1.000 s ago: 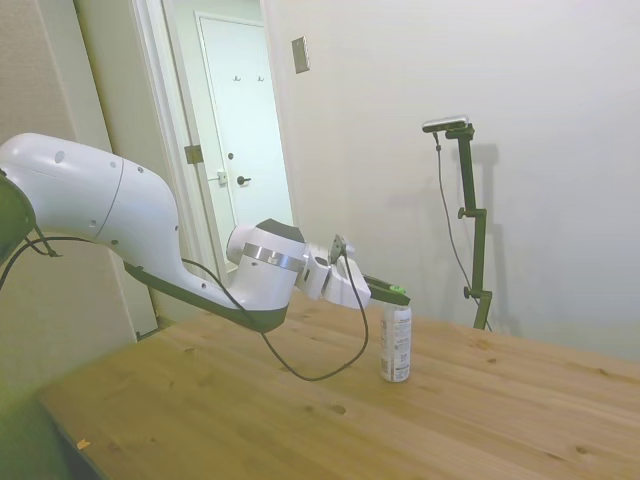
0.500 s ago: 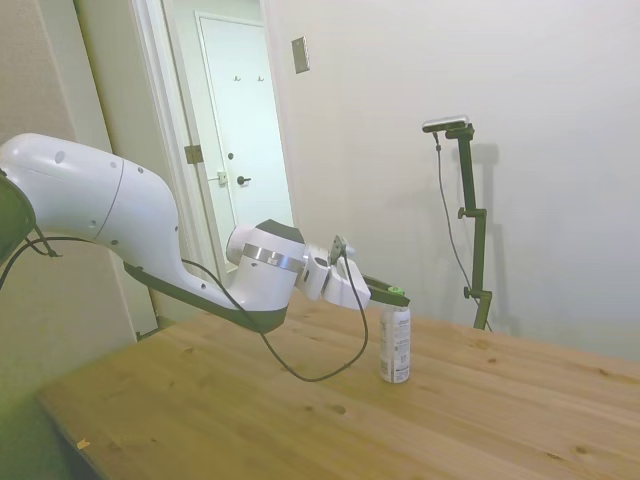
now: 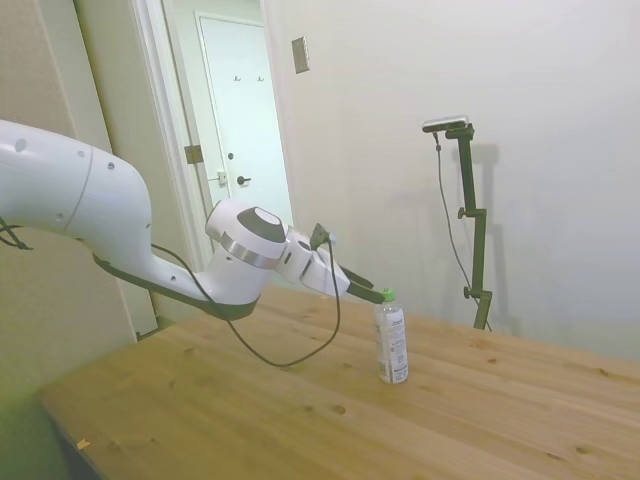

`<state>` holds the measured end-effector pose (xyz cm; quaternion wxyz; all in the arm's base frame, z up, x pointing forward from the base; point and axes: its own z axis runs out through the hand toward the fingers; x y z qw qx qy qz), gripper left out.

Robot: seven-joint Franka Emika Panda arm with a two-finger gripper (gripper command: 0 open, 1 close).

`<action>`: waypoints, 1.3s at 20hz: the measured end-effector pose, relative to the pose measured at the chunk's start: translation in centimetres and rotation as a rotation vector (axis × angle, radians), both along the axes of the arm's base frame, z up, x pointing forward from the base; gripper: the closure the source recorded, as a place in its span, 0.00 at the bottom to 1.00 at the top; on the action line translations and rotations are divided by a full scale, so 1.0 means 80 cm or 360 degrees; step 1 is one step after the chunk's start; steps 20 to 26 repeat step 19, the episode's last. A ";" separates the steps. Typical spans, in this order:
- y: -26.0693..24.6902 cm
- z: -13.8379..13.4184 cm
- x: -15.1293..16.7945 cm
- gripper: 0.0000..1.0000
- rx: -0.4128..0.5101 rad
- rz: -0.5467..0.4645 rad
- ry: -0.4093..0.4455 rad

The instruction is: Stand the water bottle

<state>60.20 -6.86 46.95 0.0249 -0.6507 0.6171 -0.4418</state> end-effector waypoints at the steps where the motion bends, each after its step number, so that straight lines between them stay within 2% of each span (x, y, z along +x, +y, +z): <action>1: 0.010 0.005 -0.010 0.00 0.0033 0.0040 0.0040; 9: 0.092 0.025 -0.091 0.00 0.0309 0.0417 0.0368; 17: 0.071 0.071 -0.166 0.00 0.0509 0.0801 0.0879; 19: 0.072 0.073 -0.181 0.00 0.0532 0.0856 0.0938; 26: 0.072 0.073 -0.181 0.00 0.0532 0.0856 0.0938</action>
